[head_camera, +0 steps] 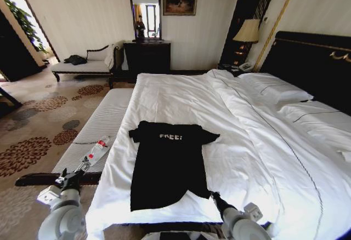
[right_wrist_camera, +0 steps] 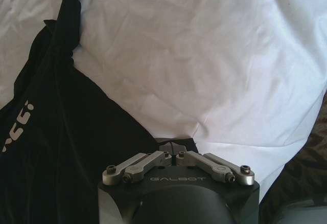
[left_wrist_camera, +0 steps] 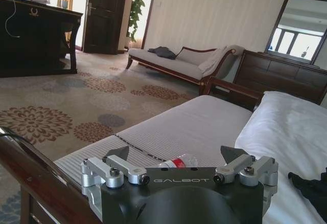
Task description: Fold the clothes on the bed.
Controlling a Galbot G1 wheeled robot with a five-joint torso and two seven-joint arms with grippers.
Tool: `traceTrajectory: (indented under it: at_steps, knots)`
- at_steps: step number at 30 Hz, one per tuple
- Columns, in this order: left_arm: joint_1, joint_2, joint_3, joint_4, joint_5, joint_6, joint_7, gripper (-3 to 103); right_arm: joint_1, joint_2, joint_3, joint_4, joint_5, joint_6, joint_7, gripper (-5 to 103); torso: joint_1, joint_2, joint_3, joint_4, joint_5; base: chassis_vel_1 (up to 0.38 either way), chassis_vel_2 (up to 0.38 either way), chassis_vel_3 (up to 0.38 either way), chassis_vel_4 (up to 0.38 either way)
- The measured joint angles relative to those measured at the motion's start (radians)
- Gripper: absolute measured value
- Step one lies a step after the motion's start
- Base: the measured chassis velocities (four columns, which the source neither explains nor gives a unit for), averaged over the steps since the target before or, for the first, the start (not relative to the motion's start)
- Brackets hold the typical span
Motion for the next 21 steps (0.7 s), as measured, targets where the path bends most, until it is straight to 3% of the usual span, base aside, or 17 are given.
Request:
traceTrajectory:
  at_steps: [7,9,15,16,18,21]
  knots:
    - [0.001,0.004,-0.003,0.0,-0.002,0.0,0.0,100,0.009,0.011,-0.019,-0.026,-0.025,0.001,0.001,-2,0.0,0.0,0.0,0.0,0.0,0.0,0.0,0.0,0.0]
    - [0.002,0.007,-0.004,0.001,-0.003,0.0,0.0,100,0.013,0.014,-0.026,-0.033,-0.031,0.001,-0.001,8,0.0,0.0,0.0,0.0,0.0,0.0,0.0,0.0,0.0]
    - [0.001,0.007,-0.004,0.001,-0.004,0.0,-0.001,100,0.024,0.017,-0.033,-0.048,-0.055,0.006,-0.007,25,0.0,0.0,0.0,0.0,0.0,0.0,0.0,0.0,0.0]
    - [0.001,0.007,-0.003,0.002,-0.004,0.0,-0.001,100,0.024,0.017,-0.033,-0.048,-0.055,0.007,-0.007,36,0.0,0.0,0.0,0.0,0.0,0.0,0.0,0.0,0.0]
    - [0.0,0.006,-0.002,0.003,-0.004,0.0,-0.001,100,0.024,0.017,-0.033,-0.048,-0.055,0.007,-0.008,36,0.0,0.0,0.0,0.0,0.0,0.0,0.0,0.0,0.0]
    - [-0.001,0.005,-0.001,0.004,-0.002,0.0,-0.001,100,0.025,0.019,-0.035,-0.048,-0.053,0.007,-0.01,51,0.0,0.0,0.0,0.0,0.0,0.0,0.0,0.0,0.0]
